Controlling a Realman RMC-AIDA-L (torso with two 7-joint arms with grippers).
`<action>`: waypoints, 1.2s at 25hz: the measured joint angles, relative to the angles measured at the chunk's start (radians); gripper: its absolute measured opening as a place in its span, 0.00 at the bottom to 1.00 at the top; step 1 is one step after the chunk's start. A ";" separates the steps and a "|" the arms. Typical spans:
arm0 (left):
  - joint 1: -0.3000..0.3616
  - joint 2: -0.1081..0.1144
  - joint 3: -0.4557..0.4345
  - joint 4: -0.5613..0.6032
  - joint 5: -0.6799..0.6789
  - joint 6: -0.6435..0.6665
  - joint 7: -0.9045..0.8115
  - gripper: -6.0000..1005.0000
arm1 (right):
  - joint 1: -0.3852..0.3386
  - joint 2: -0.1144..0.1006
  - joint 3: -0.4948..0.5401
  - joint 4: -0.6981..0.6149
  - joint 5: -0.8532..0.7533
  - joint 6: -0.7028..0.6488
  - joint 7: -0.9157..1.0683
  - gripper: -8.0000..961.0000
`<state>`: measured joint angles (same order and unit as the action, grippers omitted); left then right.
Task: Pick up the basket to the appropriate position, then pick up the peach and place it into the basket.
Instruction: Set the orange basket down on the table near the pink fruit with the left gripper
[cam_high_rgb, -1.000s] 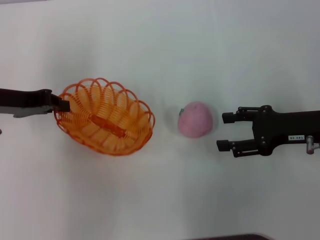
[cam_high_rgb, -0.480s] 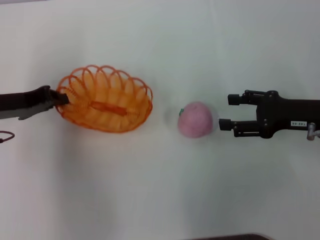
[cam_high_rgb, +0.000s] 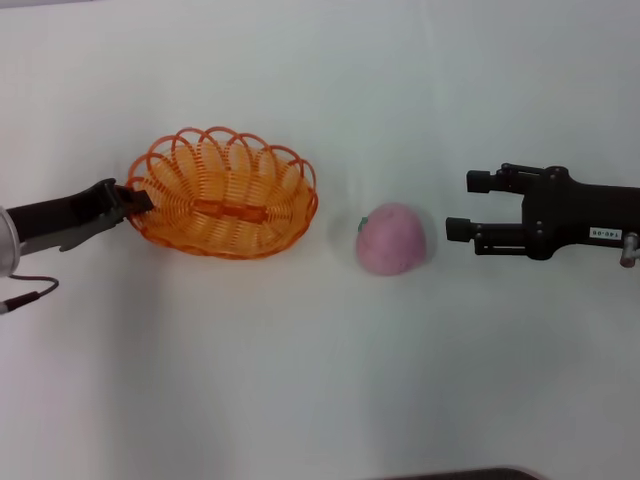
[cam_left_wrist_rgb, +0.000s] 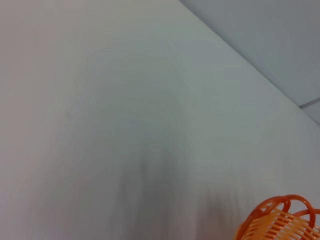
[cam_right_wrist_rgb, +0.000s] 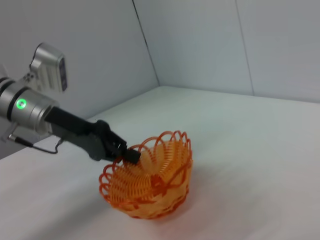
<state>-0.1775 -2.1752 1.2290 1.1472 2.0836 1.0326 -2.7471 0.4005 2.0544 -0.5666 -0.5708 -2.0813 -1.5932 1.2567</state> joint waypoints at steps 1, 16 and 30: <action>0.008 0.000 0.007 0.005 -0.008 -0.007 0.000 0.07 | 0.000 0.000 0.004 0.000 0.000 0.000 0.000 0.89; 0.090 0.000 0.106 0.085 0.014 -0.048 -0.040 0.07 | 0.001 0.001 0.024 0.000 -0.001 -0.001 0.001 0.89; 0.178 0.000 0.155 0.156 -0.032 -0.069 -0.078 0.07 | -0.001 0.006 0.025 0.000 0.000 -0.002 0.001 0.89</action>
<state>0.0007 -2.1752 1.3837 1.3033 2.0521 0.9639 -2.8255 0.3997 2.0600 -0.5419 -0.5706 -2.0817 -1.5954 1.2579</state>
